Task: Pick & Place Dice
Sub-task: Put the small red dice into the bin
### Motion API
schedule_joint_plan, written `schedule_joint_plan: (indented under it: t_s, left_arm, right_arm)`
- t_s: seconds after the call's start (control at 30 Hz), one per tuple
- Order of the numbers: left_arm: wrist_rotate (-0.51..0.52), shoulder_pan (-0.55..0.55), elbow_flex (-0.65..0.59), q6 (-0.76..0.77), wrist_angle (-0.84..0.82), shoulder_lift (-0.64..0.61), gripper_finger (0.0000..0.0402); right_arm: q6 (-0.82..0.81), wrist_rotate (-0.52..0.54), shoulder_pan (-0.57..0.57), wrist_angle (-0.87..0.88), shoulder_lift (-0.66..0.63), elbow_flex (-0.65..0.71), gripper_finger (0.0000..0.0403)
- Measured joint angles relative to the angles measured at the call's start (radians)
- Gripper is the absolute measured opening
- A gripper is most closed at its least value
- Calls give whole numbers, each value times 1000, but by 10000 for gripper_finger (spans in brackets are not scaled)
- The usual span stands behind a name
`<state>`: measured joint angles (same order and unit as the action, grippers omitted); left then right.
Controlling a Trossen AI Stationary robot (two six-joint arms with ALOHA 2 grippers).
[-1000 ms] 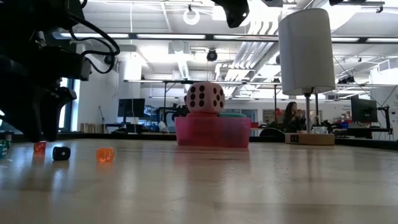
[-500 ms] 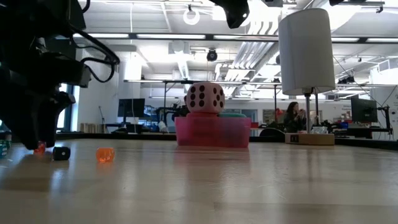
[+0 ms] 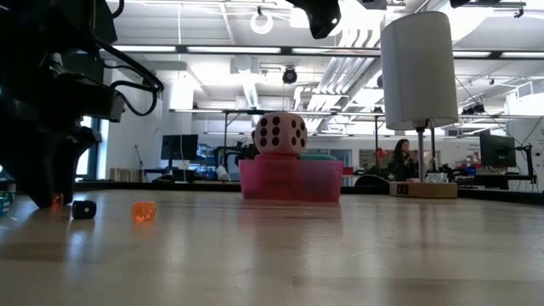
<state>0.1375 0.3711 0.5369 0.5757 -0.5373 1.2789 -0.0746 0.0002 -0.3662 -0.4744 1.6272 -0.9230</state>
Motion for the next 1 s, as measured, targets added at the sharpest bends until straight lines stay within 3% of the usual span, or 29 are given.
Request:
schedule_joint_plan:
  t_s: [0.37, 0.67, 1.0]
  left_arm:
    - [-2, 0, -1, 9, 2, 1, 44]
    - [11, -22, 70, -82, -5, -5, 42]
    - [38, -202, 277, -314, 67, -14, 43]
  right_arm:
    - [0, 0, 0, 0, 0, 0, 243]
    - [0, 0, 0, 0, 0, 0, 243]
    - [-5, -4, -15, -31, 0, 0, 243]
